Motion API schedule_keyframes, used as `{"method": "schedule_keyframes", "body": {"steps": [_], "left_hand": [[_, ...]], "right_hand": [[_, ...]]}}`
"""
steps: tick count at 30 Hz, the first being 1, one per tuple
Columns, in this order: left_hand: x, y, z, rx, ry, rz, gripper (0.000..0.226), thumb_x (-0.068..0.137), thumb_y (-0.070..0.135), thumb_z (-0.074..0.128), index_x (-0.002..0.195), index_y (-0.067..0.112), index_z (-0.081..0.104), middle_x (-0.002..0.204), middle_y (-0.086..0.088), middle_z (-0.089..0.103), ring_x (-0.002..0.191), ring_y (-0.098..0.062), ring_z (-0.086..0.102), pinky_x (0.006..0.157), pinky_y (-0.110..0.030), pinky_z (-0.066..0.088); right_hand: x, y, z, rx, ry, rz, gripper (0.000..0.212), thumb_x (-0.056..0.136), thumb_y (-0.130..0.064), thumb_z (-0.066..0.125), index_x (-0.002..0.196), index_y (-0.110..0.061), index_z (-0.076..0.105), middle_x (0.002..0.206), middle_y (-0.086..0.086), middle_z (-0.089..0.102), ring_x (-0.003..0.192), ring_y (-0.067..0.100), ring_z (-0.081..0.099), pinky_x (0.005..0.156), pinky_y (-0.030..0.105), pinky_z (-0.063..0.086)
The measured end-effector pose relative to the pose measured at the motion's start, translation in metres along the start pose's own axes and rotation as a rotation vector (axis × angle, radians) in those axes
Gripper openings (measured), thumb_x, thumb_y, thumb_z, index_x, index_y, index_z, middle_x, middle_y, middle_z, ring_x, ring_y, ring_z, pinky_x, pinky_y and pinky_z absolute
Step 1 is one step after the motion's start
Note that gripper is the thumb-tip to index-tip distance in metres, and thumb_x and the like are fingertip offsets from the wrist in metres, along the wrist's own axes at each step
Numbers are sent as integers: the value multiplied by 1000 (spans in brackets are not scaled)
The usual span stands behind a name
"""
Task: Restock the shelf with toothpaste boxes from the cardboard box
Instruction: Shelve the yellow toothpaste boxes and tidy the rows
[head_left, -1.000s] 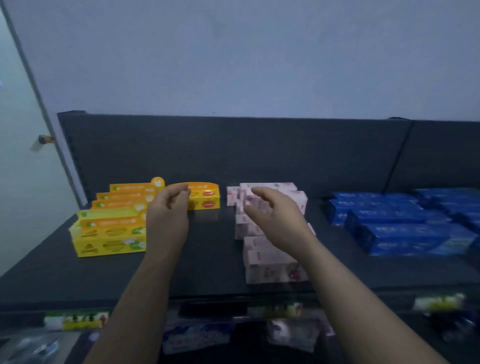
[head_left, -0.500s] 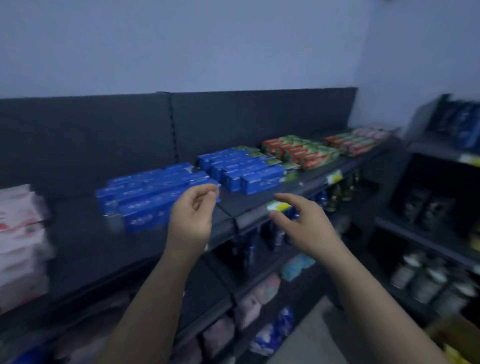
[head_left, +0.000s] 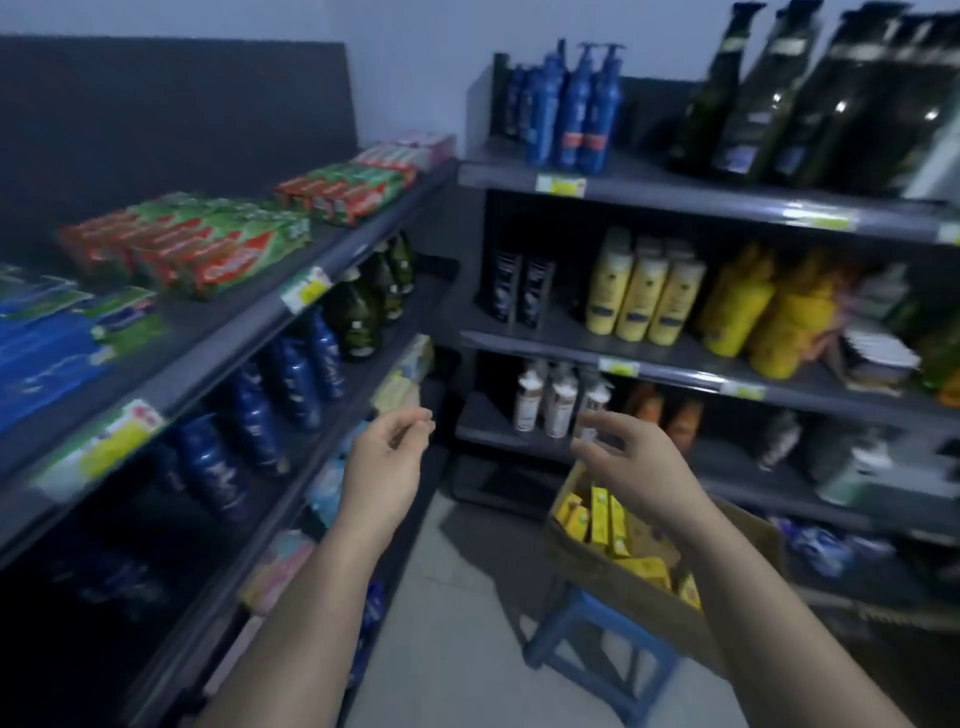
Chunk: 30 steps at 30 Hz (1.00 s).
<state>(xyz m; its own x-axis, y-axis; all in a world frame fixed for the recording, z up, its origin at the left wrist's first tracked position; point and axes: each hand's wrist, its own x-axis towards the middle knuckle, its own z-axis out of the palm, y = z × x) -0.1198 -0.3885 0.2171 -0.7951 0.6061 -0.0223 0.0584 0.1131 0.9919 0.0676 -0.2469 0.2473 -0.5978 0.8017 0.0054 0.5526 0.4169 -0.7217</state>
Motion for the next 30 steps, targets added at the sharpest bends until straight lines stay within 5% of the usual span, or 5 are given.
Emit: {"method": "schedule_keyframes", "body": {"steps": [5, 13, 19, 25, 30], "left_hand": [[58, -29, 78, 34, -189, -72, 19, 96, 17, 53, 92, 32, 64, 102, 4, 69, 96, -15, 63, 86, -30, 47], [150, -66, 169, 123, -376, -224, 15, 96, 19, 52, 99, 26, 65, 103, 4, 68, 97, -13, 64, 88, -32, 50], [186, -108, 236, 201, -504, -379, 15, 96, 18, 50, 100, 26, 63, 101, 4, 69, 93, -11, 65, 95, -37, 50], [191, -156, 300, 241, -561, -534, 16, 97, 10, 48, 108, 11, 59, 93, -5, 66, 84, -15, 62, 72, -25, 49], [195, -204, 346, 327, -550, -648, 13, 98, 12, 48, 108, 11, 57, 101, -12, 66, 92, -23, 62, 90, -39, 50]], "right_hand": [[31, 69, -25, -16, 104, 204, 36, 90, -31, 64, 122, -16, 64, 120, -1, 64, 106, 18, 62, 87, 33, 50], [93, 150, -35, 1, 166, 529, 36, 93, -29, 60, 128, -19, 59, 98, -4, 64, 73, 3, 58, 46, 7, 36], [113, 214, -23, 75, 180, 702, 36, 92, -23, 60, 127, -11, 61, 116, 6, 66, 93, 16, 61, 60, 20, 41], [134, 288, -8, 91, 113, 770, 35, 92, -24, 61, 124, -10, 63, 120, 9, 65, 90, 13, 56, 69, 23, 40], [158, 355, 10, 145, 25, 801, 34, 92, -23, 60, 123, -10, 64, 126, 7, 63, 108, 19, 60, 78, 24, 44]]}}
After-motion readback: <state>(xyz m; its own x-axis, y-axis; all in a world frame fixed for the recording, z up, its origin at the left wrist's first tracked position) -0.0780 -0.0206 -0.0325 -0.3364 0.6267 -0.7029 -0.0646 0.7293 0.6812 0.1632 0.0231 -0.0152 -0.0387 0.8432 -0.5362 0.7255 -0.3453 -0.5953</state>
